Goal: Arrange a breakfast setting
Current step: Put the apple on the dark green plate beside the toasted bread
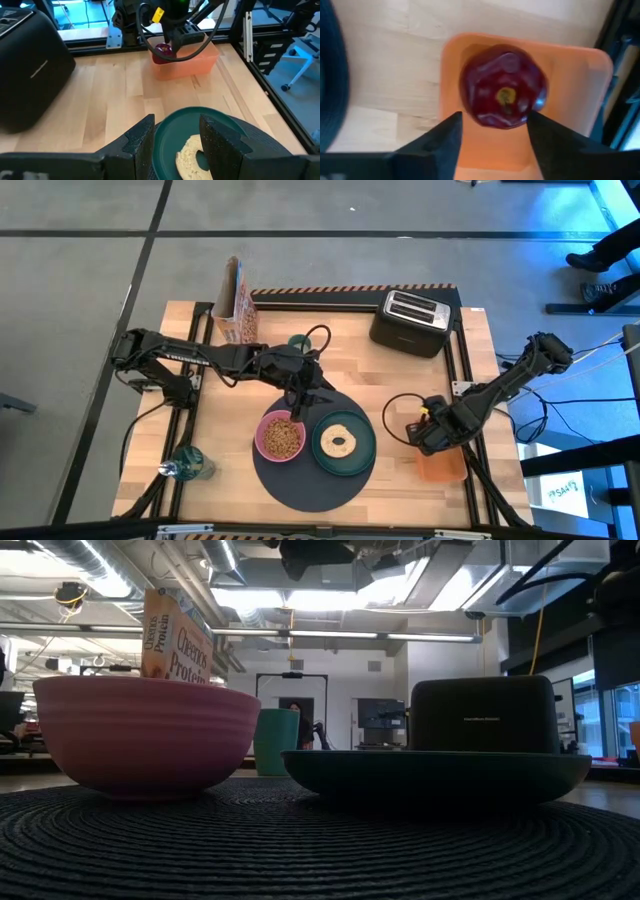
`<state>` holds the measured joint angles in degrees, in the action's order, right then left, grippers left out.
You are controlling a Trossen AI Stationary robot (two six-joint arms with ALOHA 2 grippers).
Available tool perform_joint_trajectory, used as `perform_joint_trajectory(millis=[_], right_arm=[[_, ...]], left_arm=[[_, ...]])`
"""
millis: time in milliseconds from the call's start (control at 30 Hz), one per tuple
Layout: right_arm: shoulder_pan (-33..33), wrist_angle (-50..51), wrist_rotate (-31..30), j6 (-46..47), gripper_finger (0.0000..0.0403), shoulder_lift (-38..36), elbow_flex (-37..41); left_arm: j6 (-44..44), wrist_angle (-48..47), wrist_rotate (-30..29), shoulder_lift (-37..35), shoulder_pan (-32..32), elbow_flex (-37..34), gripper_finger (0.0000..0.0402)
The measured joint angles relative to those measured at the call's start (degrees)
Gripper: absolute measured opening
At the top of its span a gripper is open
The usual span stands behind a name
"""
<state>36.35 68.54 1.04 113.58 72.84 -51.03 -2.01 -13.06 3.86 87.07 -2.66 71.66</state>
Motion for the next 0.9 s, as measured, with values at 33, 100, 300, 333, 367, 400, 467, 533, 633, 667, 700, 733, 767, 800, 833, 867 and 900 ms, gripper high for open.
perform_joint_trajectory(millis=[33,100,300,333,367,400,467,533,633,667,700,733,767,800,833,867,900], right_arm=[[0.01,0.59,0.0,0.0,0.0197,0.0,0.0],[0.01,1.12,-0.04,-0.07,0.0175,0.0,0.0],[-0.02,2.35,-1.6,-1.41,0.0135,0.0,0.02],[-0.02,2.35,-1.6,-1.56,0.0131,0.0,0.02],[-0.02,2.37,-1.62,-1.66,0.0128,0.0,0.02],[-0.02,2.34,-1.63,-1.83,0.0126,0.0,0.02],[-0.02,2.26,-1.69,-2.41,0.0122,0.0,0.02],[-0.02,2.37,-1.73,-2.75,0.0117,0.0,0.03],[-0.02,2.26,-1.82,-2.85,0.0103,-0.03,0.48],[-0.02,2.12,-1.91,-2.85,0.0096,-0.09,0.63],[-0.02,2.06,-1.92,-2.86,0.0088,-0.11,0.82],[-0.02,2.04,-1.92,-2.84,0.0079,-0.11,0.96],[-0.02,2.04,-1.92,-2.84,0.0069,-0.11,1.05],[-0.02,2.22,-1.92,-2.88,0.0059,-0.11,1.11],[-0.02,2.44,-1.98,-2.92,0.005,-0.09,1.18],[-0.02,2.39,-2.2,-2.95,0.004,-0.09,1.2],[0.0,2.14,-2.67,-3.04,0.003,-0.09,1.22]], left_arm=[[0.02,0.0,0.0,0.0,0.0,0.0,0.0149],[0.04,0.0,0.02,0.0,0.0,0.0,0.0149],[0.47,0.02,0.06,0.0,0.0,0.0,0.0149],[0.5,0.02,0.1,0.0,0.0,0.0,0.0149],[0.53,0.02,0.13,0.01,0.0,0.0,0.0149],[0.53,0.02,0.13,0.02,0.0,0.0,0.0149],[0.53,0.02,0.13,0.02,0.0,0.0,0.0149],[0.53,0.02,0.13,0.02,0.0,0.0,0.0149],[0.54,0.02,0.13,0.02,0.0,0.0,0.0149],[0.55,0.04,0.13,0.02,0.0,0.0,0.0149],[0.54,0.04,0.13,0.02,0.0,0.0,0.0149],[0.55,0.04,0.13,0.02,0.0,0.0,0.0149],[0.56,0.04,0.13,0.02,0.0,0.0,0.0149],[0.76,0.04,0.13,0.02,0.0,0.0,0.0149],[1.23,0.04,0.13,0.02,0.0,0.0,0.0149],[1.56,0.04,0.13,0.02,0.0,0.0,0.0149],[1.65,0.04,0.13,0.02,0.0,0.0,0.0149]])
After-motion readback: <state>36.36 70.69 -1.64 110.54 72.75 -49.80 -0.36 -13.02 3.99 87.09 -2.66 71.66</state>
